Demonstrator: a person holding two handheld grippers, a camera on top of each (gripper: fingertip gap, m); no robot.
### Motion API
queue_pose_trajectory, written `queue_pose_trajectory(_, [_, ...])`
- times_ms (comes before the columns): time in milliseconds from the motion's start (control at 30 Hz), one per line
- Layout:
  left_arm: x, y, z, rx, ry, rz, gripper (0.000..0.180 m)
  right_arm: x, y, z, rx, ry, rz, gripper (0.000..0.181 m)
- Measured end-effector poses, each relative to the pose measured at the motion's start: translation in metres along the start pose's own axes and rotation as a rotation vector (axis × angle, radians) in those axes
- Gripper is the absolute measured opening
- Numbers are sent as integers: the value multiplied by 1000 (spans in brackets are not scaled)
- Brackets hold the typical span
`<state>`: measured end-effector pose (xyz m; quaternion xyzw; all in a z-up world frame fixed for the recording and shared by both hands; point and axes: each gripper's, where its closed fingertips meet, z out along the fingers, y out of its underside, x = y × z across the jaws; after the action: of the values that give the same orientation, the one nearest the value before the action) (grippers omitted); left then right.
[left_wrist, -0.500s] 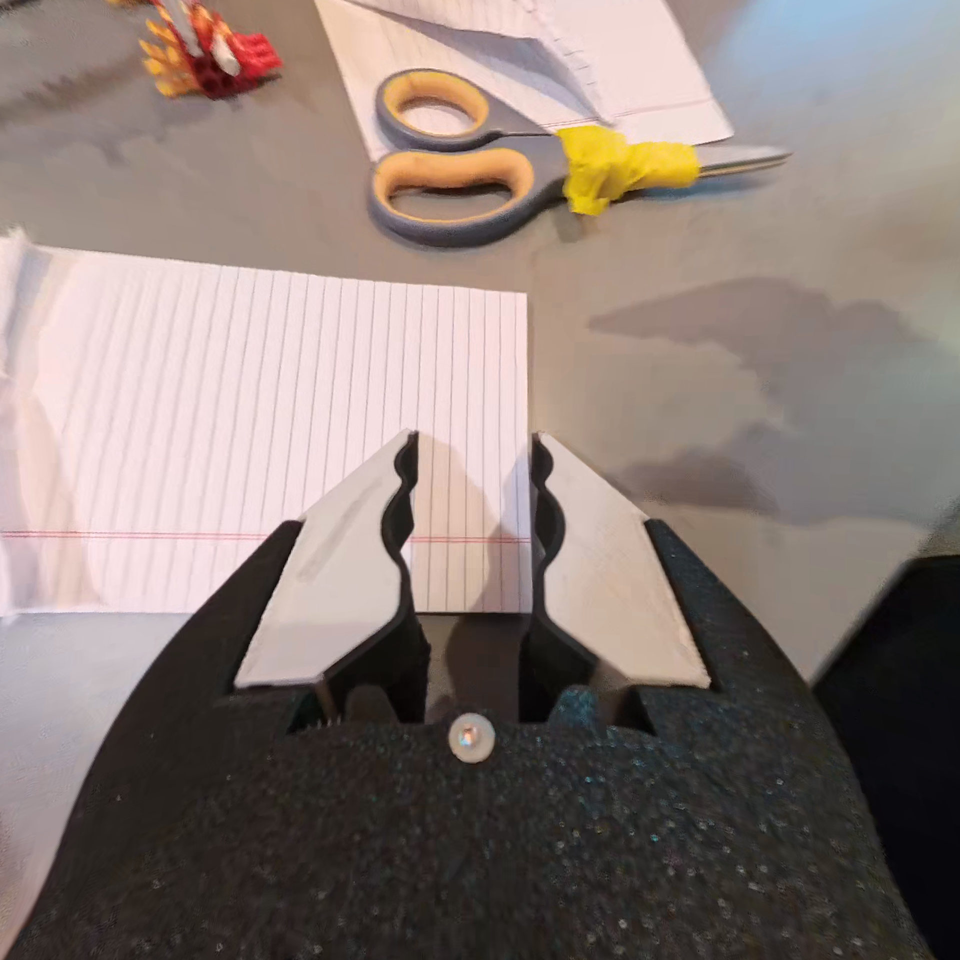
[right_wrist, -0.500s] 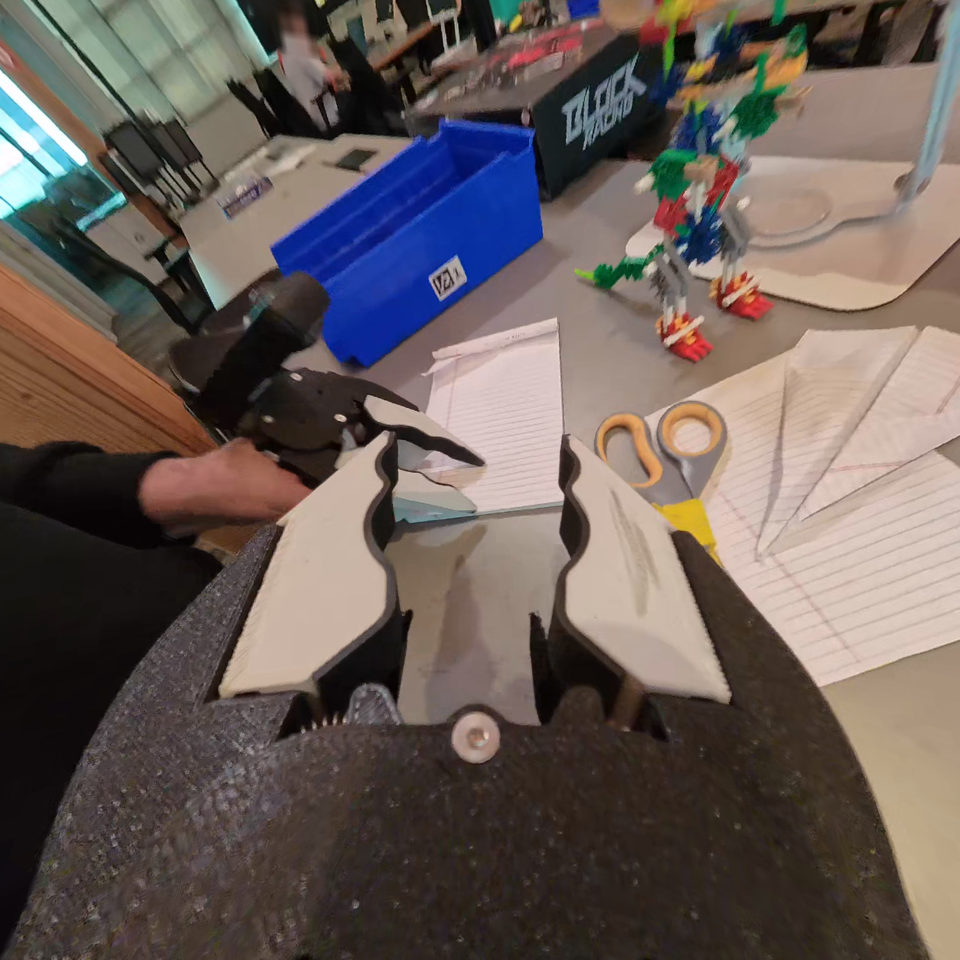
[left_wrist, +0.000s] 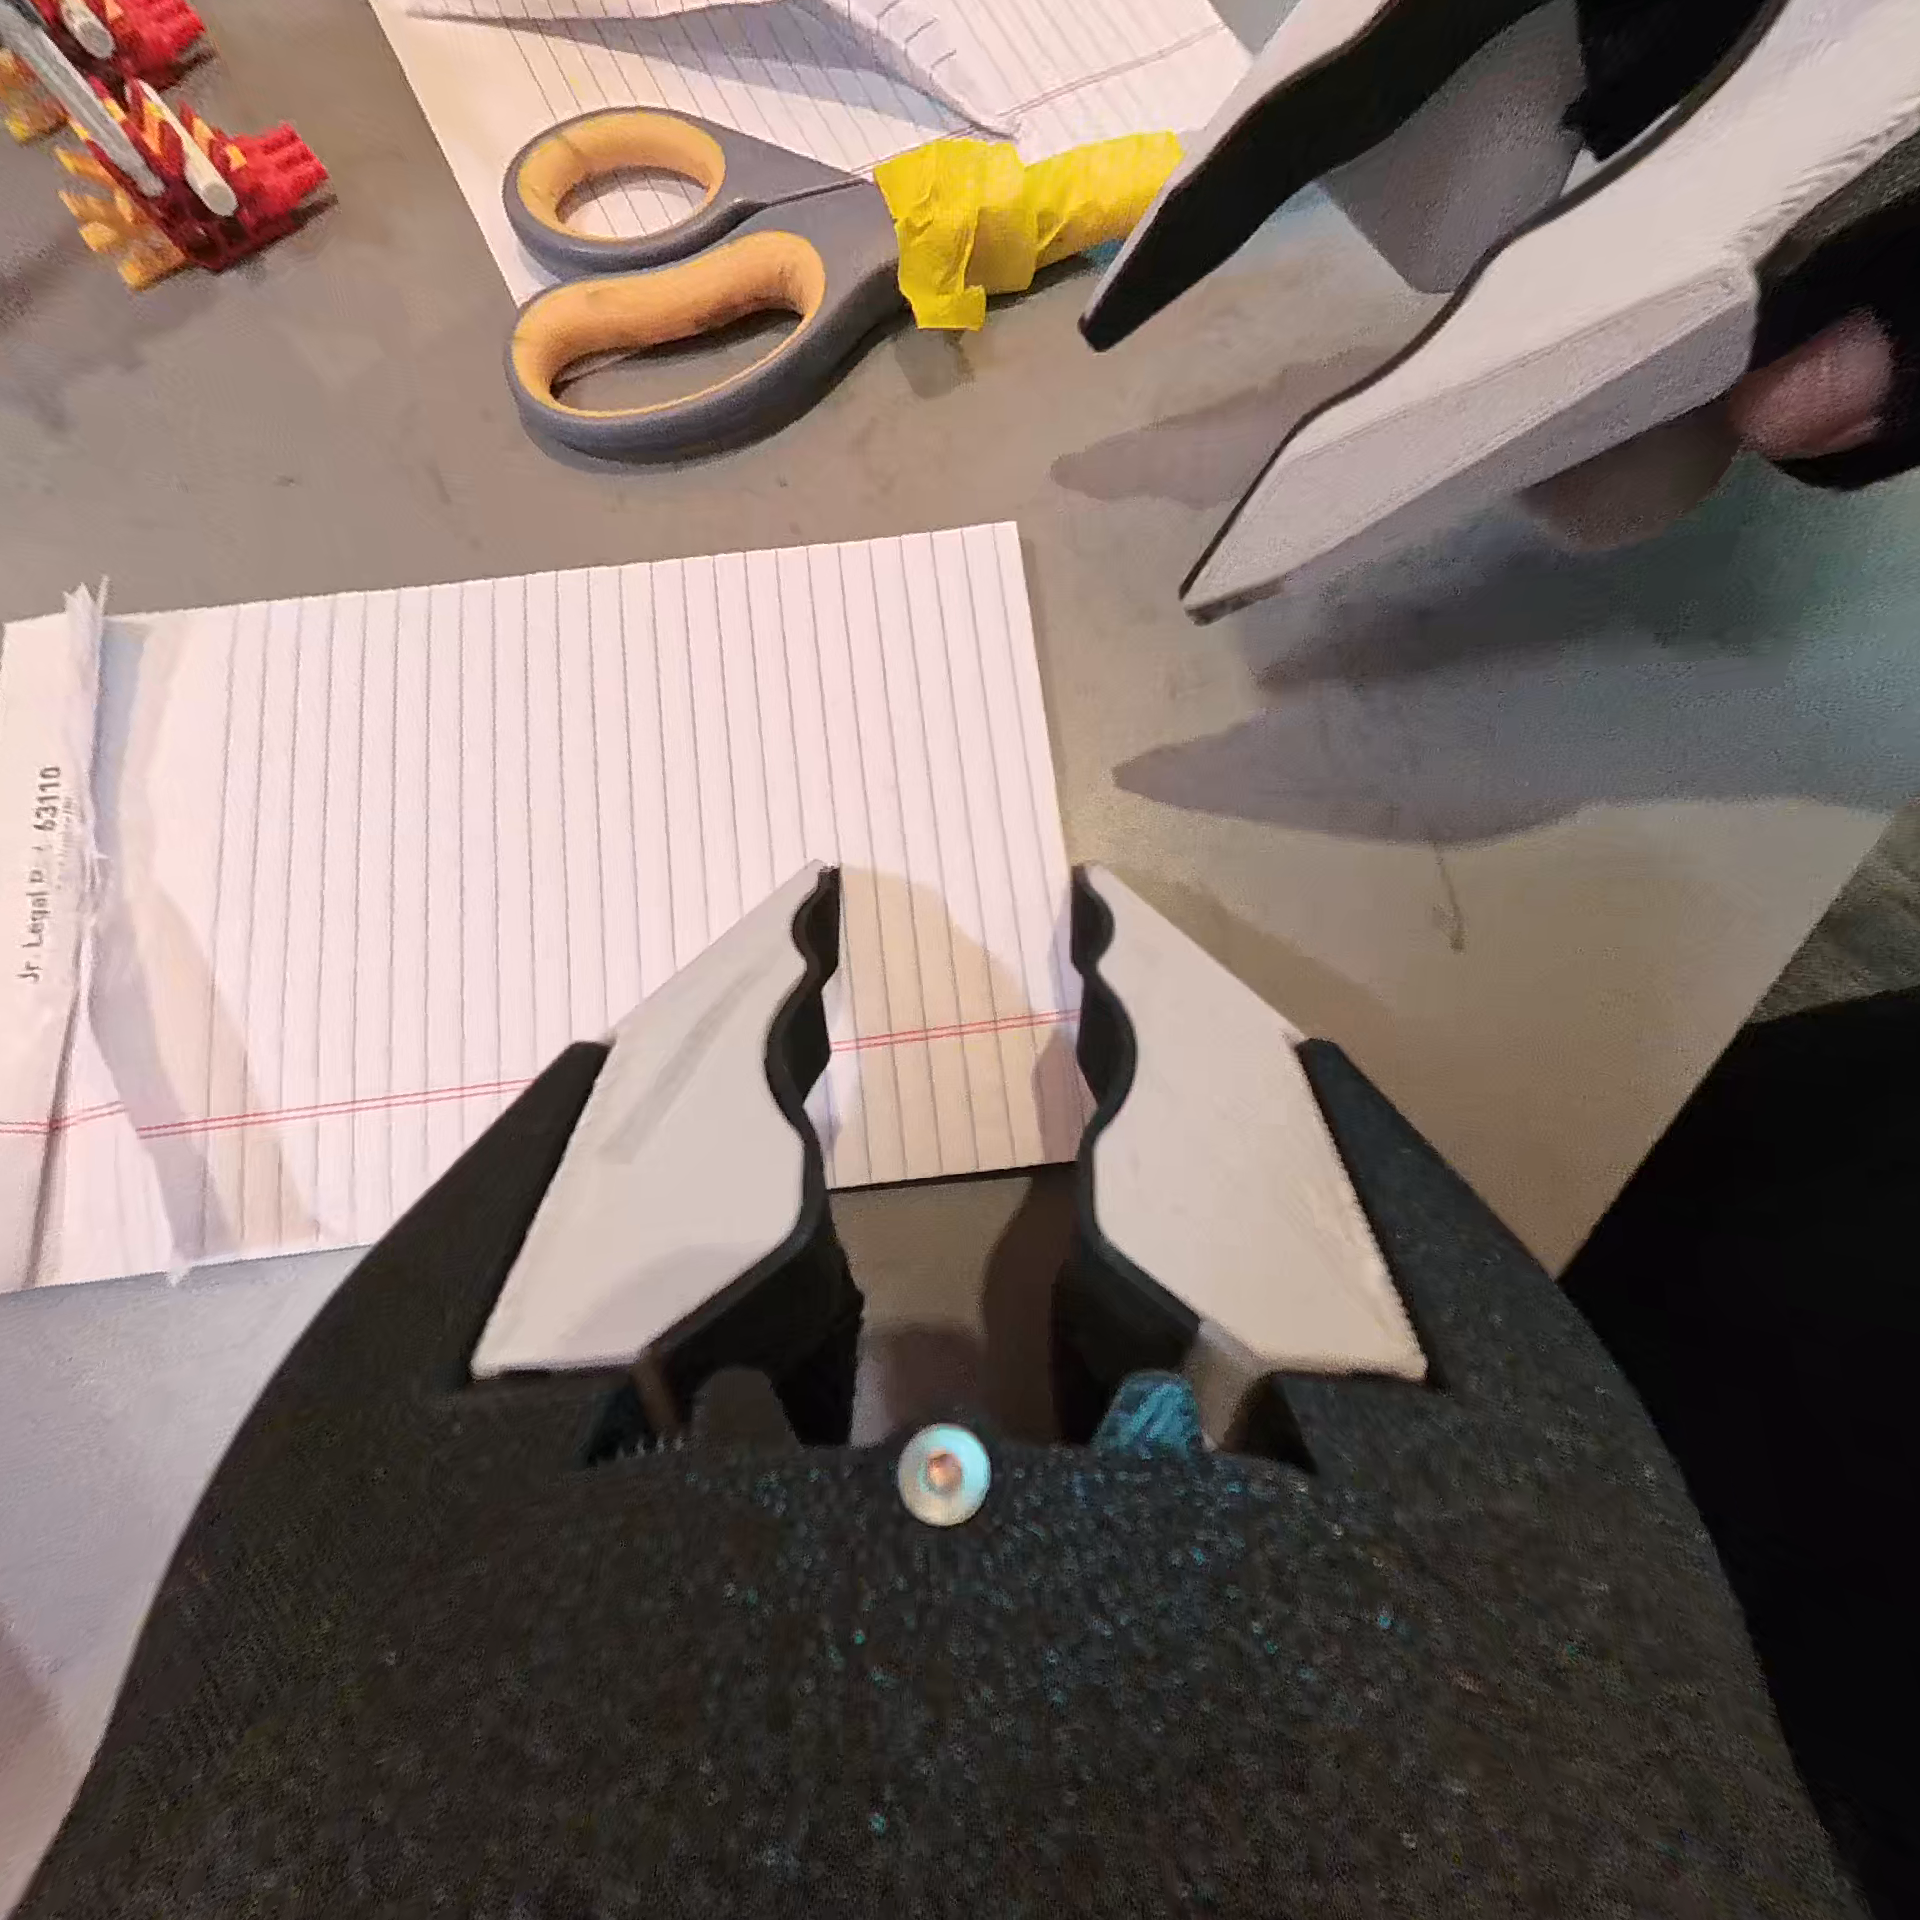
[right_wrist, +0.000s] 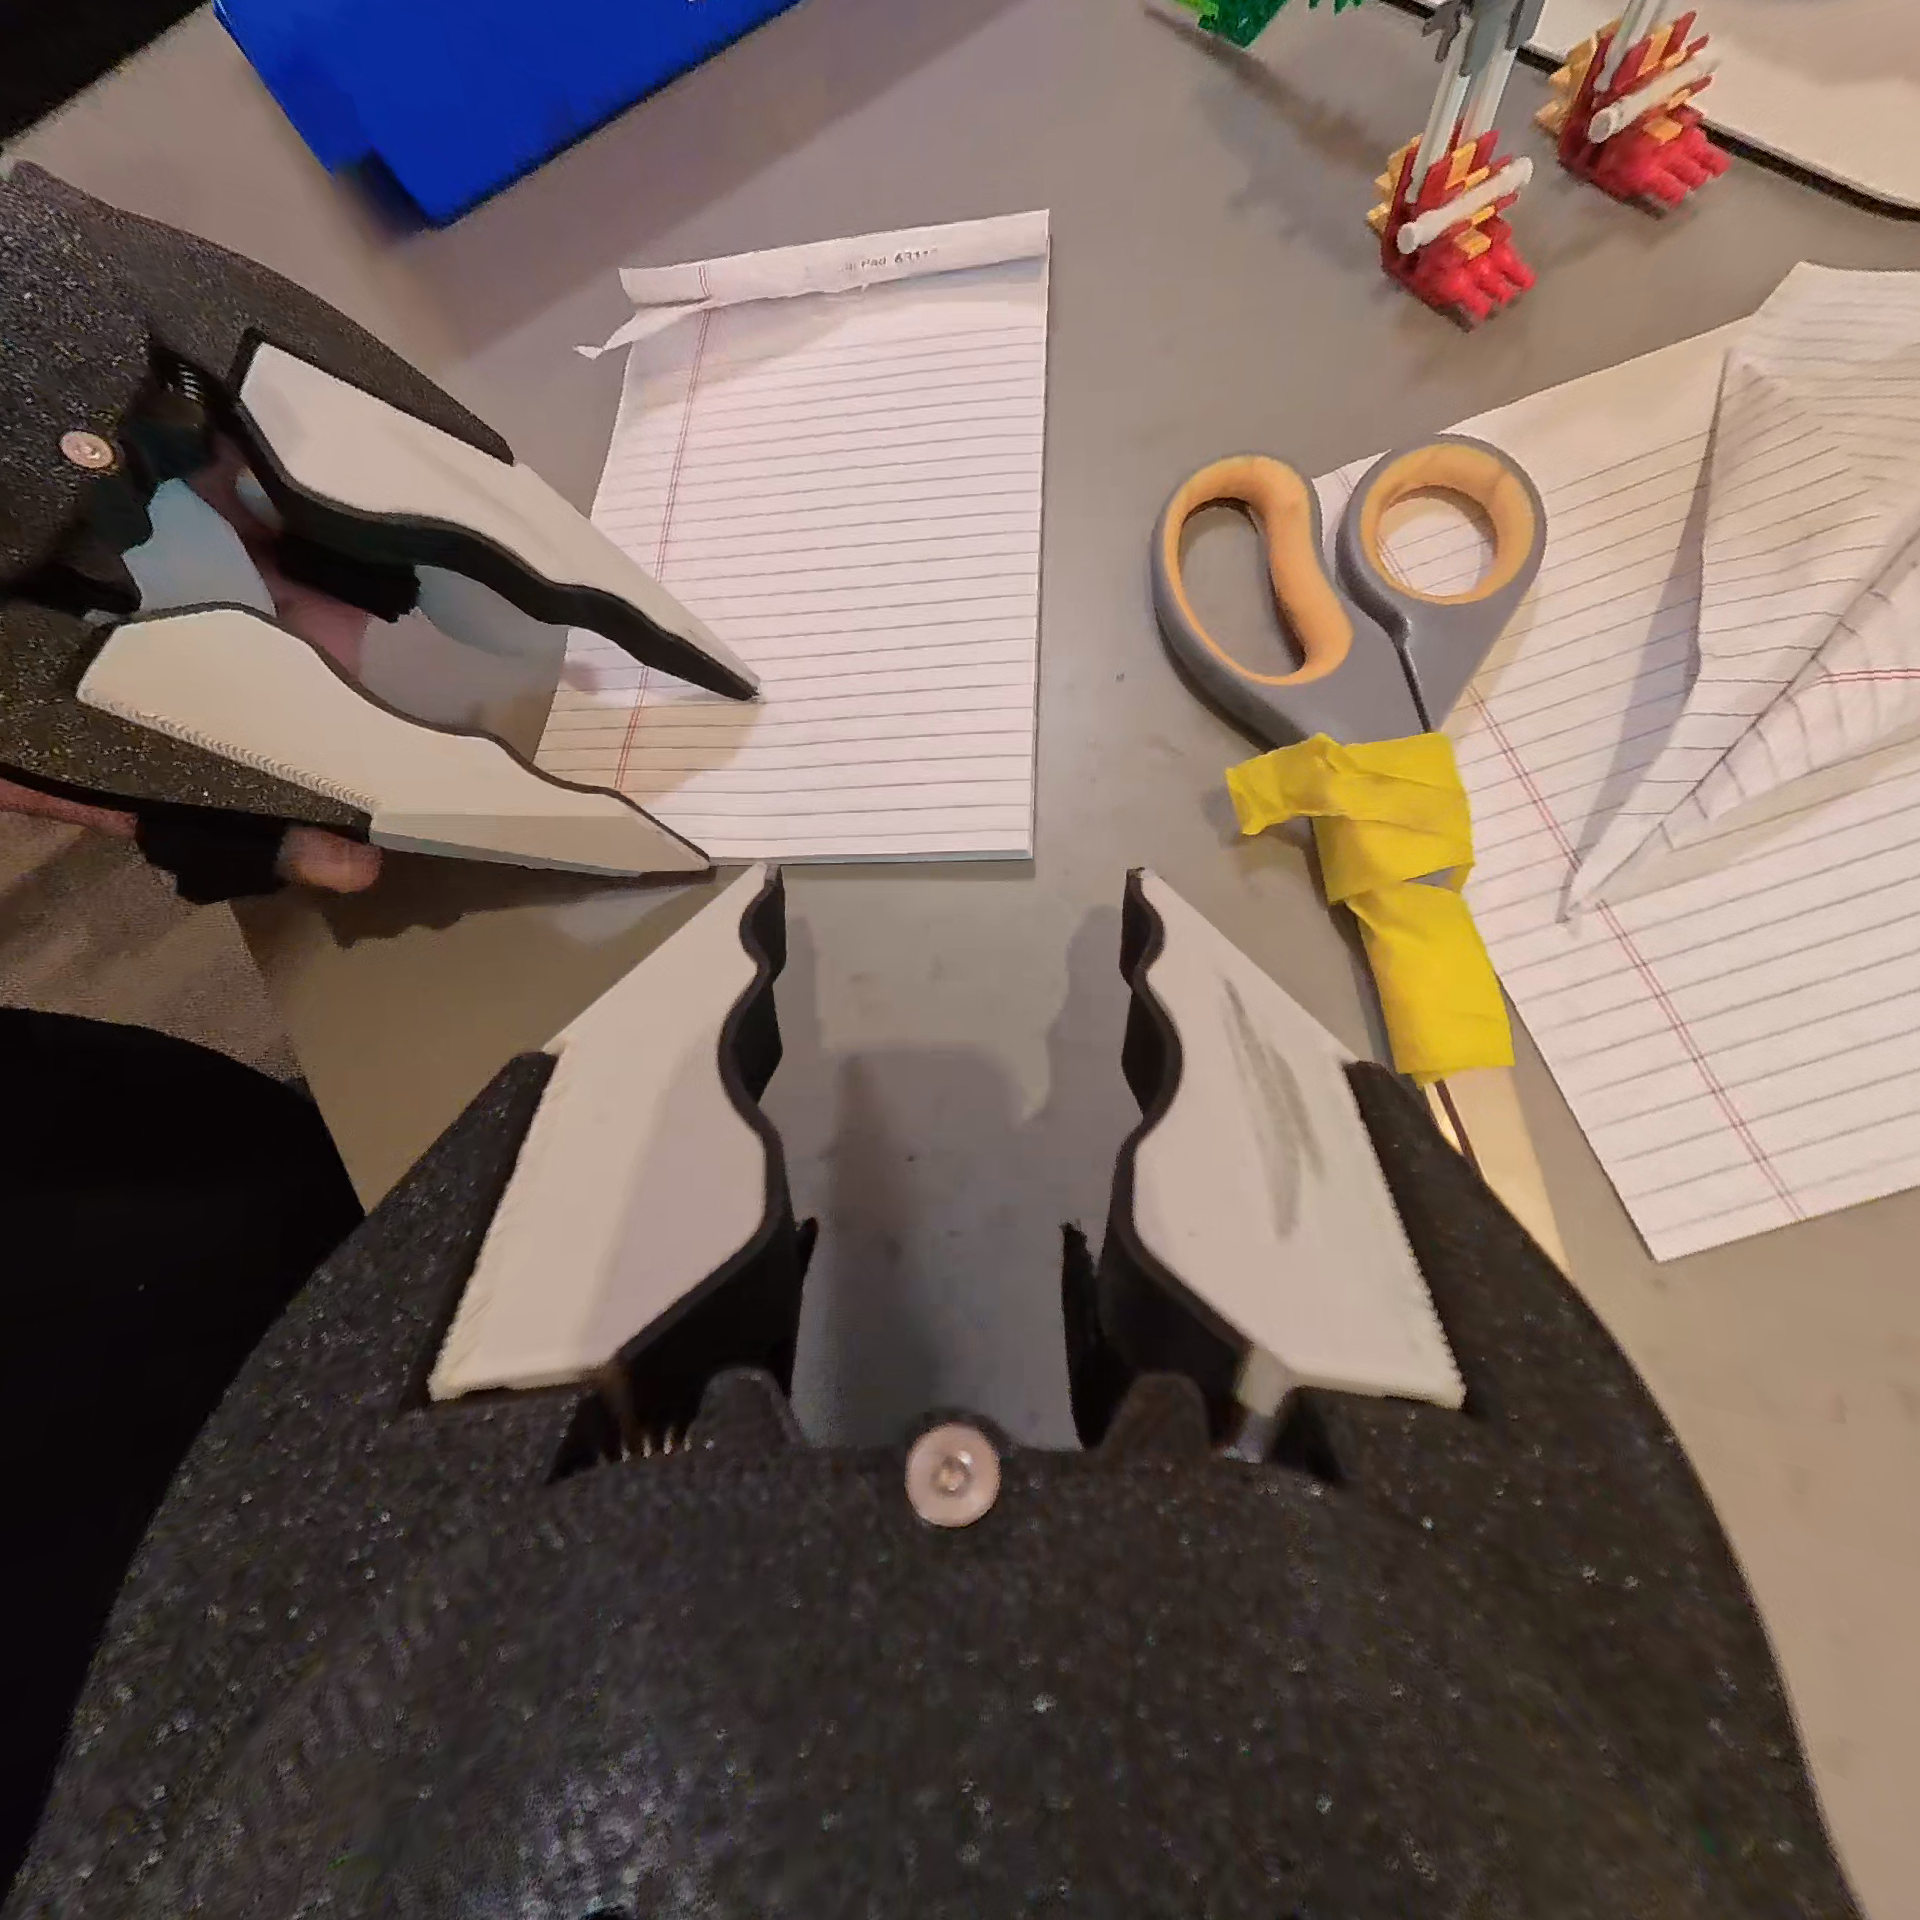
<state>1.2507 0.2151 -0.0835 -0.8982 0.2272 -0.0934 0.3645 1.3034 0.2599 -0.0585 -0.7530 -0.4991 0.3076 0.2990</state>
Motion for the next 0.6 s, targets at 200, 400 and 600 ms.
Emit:
queue_pose_trajectory(200, [-2,-1,2,7,-30,9,39,-2,0,9,-33,-15,-58,63])
queue_pose_trajectory(400, [-9,-4,2,24,-19,-83,24,-4,-3,14,-28,-51,-74,63])
queue_pose_trajectory(600, [-11,-9,2,50,-2,-153,18,-3,-6,13,-5,-71,-63,63])
